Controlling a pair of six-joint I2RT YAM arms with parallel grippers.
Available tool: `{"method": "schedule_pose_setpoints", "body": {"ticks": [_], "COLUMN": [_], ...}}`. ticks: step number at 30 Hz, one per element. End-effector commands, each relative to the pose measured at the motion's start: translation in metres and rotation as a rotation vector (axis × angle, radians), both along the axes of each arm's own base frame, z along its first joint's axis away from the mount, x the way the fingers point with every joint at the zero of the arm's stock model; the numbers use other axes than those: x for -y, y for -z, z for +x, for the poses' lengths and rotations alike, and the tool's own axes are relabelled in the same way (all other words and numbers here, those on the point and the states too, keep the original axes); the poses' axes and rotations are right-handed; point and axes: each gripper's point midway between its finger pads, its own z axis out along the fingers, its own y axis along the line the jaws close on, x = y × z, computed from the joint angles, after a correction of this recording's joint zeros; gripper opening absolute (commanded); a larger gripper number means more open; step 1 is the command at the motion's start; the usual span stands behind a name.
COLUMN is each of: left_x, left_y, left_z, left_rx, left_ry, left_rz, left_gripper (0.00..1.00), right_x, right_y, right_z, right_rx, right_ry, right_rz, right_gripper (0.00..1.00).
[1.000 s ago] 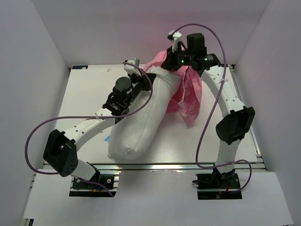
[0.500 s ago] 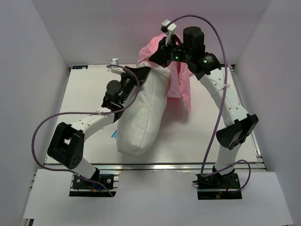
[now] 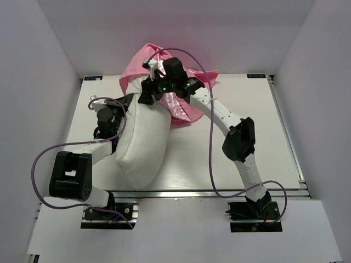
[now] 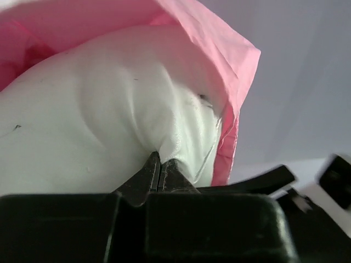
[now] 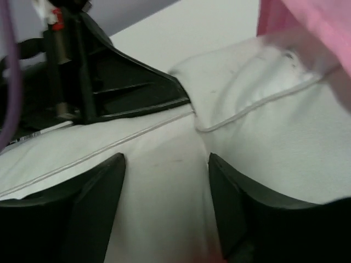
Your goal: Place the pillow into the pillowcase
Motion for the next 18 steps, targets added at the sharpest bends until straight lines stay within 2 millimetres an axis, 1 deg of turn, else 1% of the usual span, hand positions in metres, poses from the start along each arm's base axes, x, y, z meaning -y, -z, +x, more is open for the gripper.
{"method": "schedule_pose_setpoints", "body": {"ticks": [1,2,3,4,5,6,7,8,10,11,12,13,14,15,16,18], "left_x": [-0.01,-0.01,-0.009,-0.009,-0.003,-0.002,0.0,0.002,0.006,0.008,0.01,0.012,0.013,0.015,0.016,0.018], "left_y": [0.002,0.005,0.007,0.006,0.01,0.01,0.007,0.009,0.004,0.003,0.002,0.0,-0.003,-0.005,-0.007,-0.01], "left_z": [-0.001,0.0,0.002,0.005,0.006,0.007,0.01,0.011,0.014,0.015,0.015,0.016,0.016,0.015,0.014,0.012], "left_rx": [-0.052,-0.058,-0.061,-0.06,-0.064,-0.059,-0.052,-0.054,-0.038,-0.038,-0.034,-0.028,-0.019,-0.013,-0.003,0.007], "left_ry": [-0.018,-0.013,-0.01,-0.01,0.025,0.033,0.042,0.057,0.075,0.092,0.101,0.11,0.118,0.13,0.134,0.147], "left_rz": [0.005,0.006,0.015,0.018,0.019,0.021,0.019,0.019,0.025,0.027,0.031,0.034,0.034,0.034,0.036,0.045], "left_gripper": [0.0,0.0,0.0,0.0,0.0,0.0,0.0,0.0,0.0,0.0,0.0,0.0,0.0,0.0,0.0,0.0], "right_x": [0.034,0.053,0.073,0.093,0.107,0.116,0.124,0.135,0.145,0.146,0.146,0.146,0.144,0.141,0.136,0.127], "right_y": [-0.091,-0.122,-0.129,-0.157,-0.129,-0.129,-0.123,-0.106,-0.092,-0.08,-0.076,-0.067,-0.064,-0.07,-0.062,-0.06], "right_z": [-0.004,-0.008,0.0,-0.01,0.003,0.004,0.004,0.003,0.002,0.002,0.002,0.007,0.009,0.008,0.011,0.009], "right_rx": [0.228,0.288,0.314,0.375,0.379,0.412,0.423,0.41,0.376,0.302,0.26,0.213,0.168,0.093,0.046,-0.045], "right_ry": [0.0,0.024,0.064,0.097,0.161,0.189,0.215,0.257,0.31,0.343,0.361,0.396,0.417,0.447,0.458,0.469], "right_rz": [0.086,0.125,0.126,0.15,0.08,0.072,0.05,0.006,-0.022,-0.018,-0.02,-0.029,-0.019,0.014,0.021,0.069], "right_gripper": [0.7,0.73,0.78,0.8,0.8,0.84,0.87,0.88,0.89,0.89,0.89,0.89,0.89,0.89,0.89,0.89]}}
